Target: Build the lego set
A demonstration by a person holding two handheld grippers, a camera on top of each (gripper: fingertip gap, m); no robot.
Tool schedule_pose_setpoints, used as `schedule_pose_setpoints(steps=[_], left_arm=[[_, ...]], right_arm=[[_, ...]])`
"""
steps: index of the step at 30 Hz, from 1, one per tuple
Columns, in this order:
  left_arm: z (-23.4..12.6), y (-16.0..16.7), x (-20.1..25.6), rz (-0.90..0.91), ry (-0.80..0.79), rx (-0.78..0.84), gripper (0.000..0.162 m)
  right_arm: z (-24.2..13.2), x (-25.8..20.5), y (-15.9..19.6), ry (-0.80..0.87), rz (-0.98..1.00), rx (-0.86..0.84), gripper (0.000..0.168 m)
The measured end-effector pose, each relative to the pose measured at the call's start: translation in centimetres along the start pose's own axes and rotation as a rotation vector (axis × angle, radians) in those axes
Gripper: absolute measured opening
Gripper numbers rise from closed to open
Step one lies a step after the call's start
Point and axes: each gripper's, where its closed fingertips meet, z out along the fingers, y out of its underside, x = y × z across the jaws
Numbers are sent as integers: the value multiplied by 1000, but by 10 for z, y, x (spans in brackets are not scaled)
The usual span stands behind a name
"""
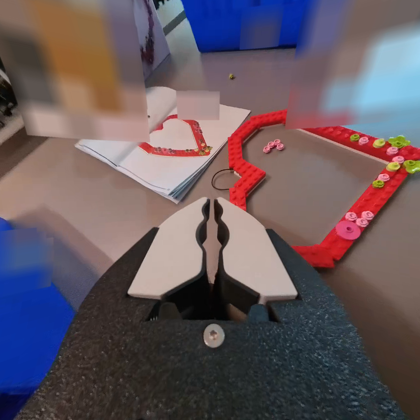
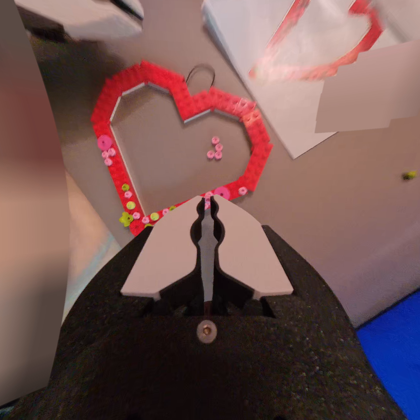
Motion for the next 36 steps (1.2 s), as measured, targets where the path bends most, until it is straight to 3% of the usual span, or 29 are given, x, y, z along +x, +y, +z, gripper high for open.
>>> schedule_pose_setpoints(steps=[4, 36], left_arm=[[2, 0, 1, -59, 18, 21, 1], [5, 4, 10, -59, 67, 2, 4]], right_arm=[[7, 1, 15, 19, -1, -71, 5], [26, 26, 11, 57, 109, -172, 5]])
